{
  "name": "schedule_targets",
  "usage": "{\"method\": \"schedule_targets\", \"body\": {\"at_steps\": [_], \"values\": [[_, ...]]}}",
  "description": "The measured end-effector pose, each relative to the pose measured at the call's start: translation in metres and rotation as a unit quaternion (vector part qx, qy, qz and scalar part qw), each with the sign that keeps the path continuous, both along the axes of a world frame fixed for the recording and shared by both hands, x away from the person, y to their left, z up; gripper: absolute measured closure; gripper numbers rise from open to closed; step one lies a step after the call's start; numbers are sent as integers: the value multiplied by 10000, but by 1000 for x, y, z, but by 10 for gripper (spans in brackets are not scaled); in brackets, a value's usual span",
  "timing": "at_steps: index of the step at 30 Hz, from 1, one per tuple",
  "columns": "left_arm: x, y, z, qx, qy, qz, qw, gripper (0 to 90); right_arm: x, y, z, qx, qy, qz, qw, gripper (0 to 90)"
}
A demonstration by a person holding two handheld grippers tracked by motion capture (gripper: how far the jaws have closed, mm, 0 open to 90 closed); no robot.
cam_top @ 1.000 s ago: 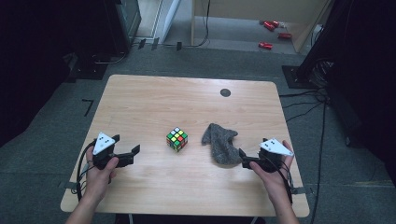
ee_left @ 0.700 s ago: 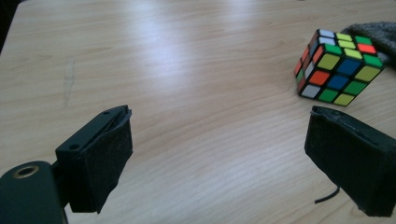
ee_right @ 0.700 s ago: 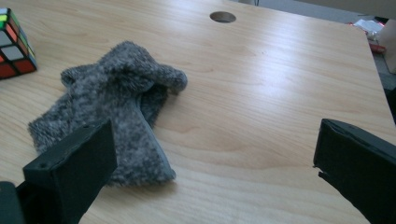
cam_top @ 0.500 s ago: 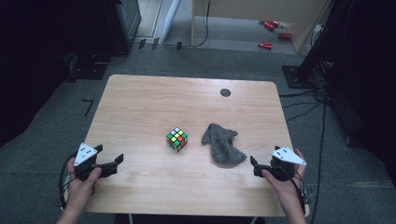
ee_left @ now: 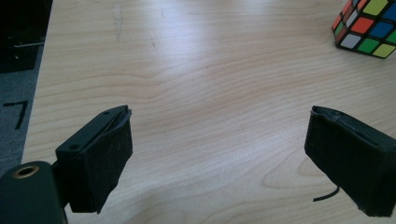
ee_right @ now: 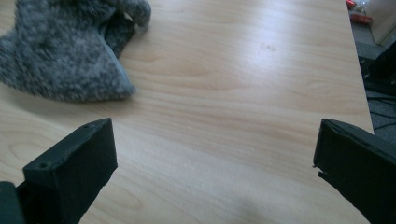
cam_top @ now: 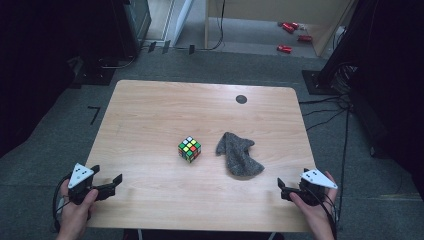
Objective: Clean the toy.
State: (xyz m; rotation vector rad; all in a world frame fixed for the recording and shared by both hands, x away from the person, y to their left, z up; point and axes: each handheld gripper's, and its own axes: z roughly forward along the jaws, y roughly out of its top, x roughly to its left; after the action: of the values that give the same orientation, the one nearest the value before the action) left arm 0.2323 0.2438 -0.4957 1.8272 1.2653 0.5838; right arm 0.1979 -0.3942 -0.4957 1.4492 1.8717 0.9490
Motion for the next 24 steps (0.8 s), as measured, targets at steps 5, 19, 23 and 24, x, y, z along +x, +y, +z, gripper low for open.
{"method": "schedule_targets", "body": {"at_steps": [5, 19, 23, 24], "values": [[-7, 8, -3, 43, 65, 75, 9999, 88, -6, -10, -9, 15, 119, -95, 9999, 0], [-16, 24, -16, 170, 302, 173, 9992, 89, -18, -31, -29, -56, 579, -311, 9978, 0], [-11, 20, -18, 266, 443, 126, 9986, 89, -18, -32, -30, -115, 638, -326, 9974, 0], [-10, 18, -19, 331, 491, 111, 9982, 89, -17, -32, -30, -166, 671, -314, 9971, 0]]}}
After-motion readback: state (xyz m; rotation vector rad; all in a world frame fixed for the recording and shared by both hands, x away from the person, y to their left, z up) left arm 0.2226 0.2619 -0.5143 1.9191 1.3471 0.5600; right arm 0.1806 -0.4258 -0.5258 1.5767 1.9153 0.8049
